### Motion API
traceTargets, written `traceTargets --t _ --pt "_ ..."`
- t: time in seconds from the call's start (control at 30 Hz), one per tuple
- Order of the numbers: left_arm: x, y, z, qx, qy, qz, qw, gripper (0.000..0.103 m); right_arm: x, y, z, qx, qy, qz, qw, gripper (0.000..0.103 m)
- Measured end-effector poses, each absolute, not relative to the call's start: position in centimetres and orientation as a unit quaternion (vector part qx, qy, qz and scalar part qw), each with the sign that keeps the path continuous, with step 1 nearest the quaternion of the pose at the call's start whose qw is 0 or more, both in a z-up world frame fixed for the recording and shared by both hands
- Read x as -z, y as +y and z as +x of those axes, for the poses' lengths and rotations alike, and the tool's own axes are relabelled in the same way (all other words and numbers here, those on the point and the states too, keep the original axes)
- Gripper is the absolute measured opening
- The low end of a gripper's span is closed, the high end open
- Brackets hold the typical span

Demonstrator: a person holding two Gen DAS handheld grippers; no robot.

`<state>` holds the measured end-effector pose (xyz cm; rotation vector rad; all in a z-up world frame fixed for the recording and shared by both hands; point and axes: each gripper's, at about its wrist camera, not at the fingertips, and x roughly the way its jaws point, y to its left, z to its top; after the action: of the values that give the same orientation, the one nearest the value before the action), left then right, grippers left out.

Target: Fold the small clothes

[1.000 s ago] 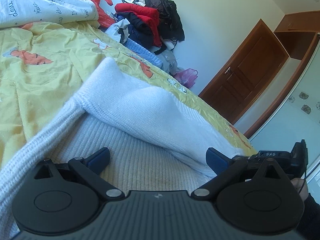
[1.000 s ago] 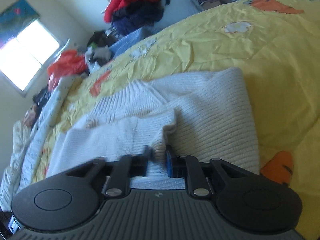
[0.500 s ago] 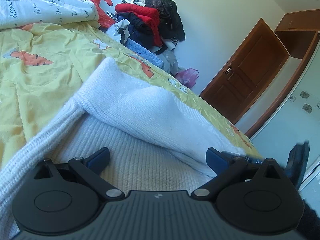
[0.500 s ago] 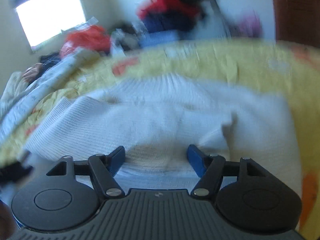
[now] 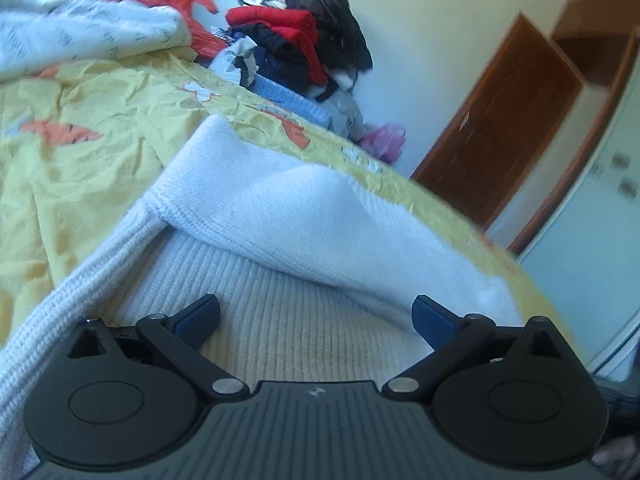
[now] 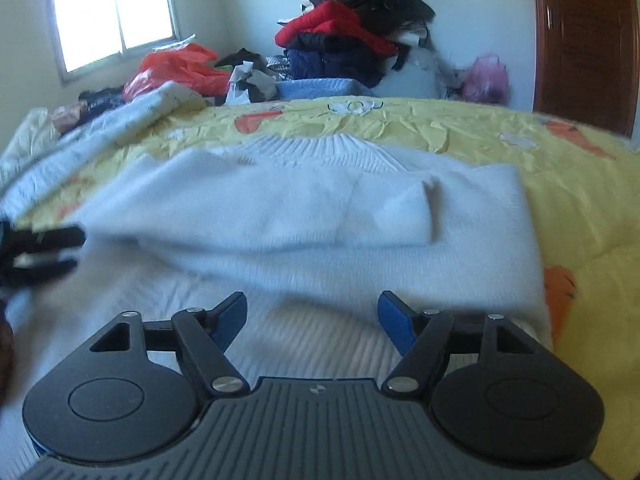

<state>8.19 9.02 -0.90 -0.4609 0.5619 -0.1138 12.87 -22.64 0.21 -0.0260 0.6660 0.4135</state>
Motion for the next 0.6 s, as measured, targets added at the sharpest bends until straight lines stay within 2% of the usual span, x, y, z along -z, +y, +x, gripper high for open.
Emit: traceTargets --t 0.13,0.3,0.37,0.6 --pt "0.3 6.3 9.1 0.030 0.313 -0.123 0.941 0.103 0.2 -22.0 10.5 -0.165 0.329 -0.034 0.929 0.084" --pt "0.8 2.3 9.8 -0.003 0.354 0.026 0.935 0.103 0.6 -21.7 8.3 -0.132 0.333 -0.037 0.933 0.097" --pt "0.7 2.1 9.5 -0.004 0.353 0.040 0.935 0.103 0.8 -21.5 7.5 -0.124 0.338 -0.037 0.932 0.102" --pt "0.9 3.7 7.4 0.016 0.353 0.024 0.935 0.103 1.0 -21.1 6.1 -0.113 0.336 -0.043 0.934 0.103"
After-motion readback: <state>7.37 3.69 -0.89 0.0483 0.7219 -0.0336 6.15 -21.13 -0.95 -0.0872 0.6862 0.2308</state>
